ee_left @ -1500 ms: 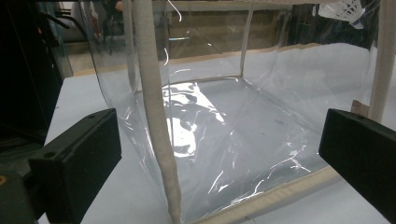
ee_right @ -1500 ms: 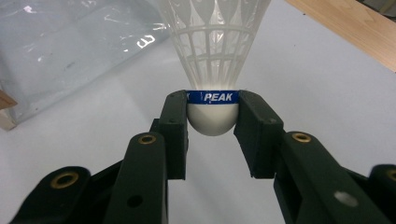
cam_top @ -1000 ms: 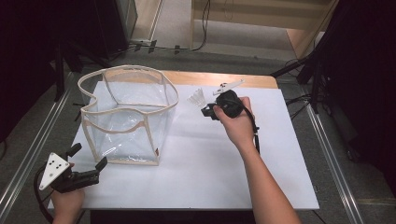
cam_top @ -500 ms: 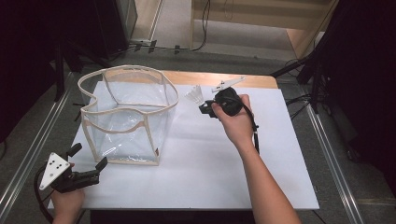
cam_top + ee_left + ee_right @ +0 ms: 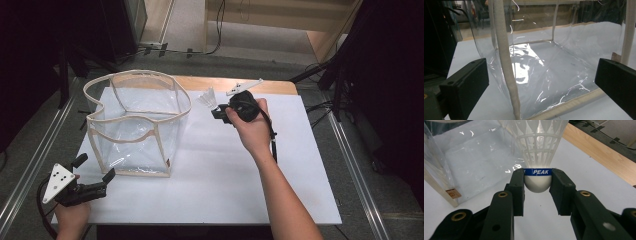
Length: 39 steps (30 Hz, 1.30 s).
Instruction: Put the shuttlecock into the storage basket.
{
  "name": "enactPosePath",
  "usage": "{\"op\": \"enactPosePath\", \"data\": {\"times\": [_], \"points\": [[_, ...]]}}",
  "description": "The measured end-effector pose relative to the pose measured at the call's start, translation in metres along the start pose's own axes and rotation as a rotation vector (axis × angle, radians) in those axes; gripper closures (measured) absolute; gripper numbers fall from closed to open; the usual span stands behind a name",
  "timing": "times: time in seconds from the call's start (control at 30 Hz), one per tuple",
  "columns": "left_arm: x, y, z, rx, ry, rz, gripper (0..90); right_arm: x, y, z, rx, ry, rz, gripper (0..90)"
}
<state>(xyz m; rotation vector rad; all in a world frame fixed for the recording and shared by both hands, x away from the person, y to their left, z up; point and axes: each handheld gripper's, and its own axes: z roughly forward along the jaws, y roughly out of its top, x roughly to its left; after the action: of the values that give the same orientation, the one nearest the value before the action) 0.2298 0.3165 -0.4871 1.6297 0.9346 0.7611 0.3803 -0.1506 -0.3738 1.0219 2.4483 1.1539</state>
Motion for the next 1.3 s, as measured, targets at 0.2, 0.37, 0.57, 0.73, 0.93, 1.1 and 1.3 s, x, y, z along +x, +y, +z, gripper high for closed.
{"op": "enactPosePath", "data": {"times": [0.2, 0.37, 0.57, 0.73, 0.93, 1.1, 1.3], "points": [[0.000, 0.000, 0.000, 0.000, 0.000, 0.000, 0.0, 0.001, 0.005, -0.003, -0.016, -0.004, -0.004, 63.4], [0.000, 0.000, 0.000, 0.000, 0.000, 0.002, 0.0, 0.004, 0.008, -0.005, -0.025, -0.003, -0.003, 63.4], [0.000, 0.000, 0.000, 0.001, -0.001, 0.002, 0.0, 0.005, 0.011, -0.007, -0.042, 0.007, -0.002, 63.4], [0.000, 0.000, 0.000, 0.001, -0.001, 0.001, 0.0, 0.005, 0.013, -0.009, -0.051, 0.009, 0.001, 63.4], [0.000, 0.000, 0.000, 0.001, -0.002, 0.003, 0.0, 0.007, 0.015, -0.011, -0.064, 0.011, 0.004, 63.4], [-0.001, 0.000, 0.000, 0.002, -0.002, 0.003, 0.0, 0.009, 0.017, -0.013, -0.071, 0.013, -0.001, 63.4], [-0.001, 0.000, 0.000, 0.000, -0.002, 0.001, 0.0, 0.012, 0.021, -0.013, -0.081, 0.017, -0.007, 63.4]]}}
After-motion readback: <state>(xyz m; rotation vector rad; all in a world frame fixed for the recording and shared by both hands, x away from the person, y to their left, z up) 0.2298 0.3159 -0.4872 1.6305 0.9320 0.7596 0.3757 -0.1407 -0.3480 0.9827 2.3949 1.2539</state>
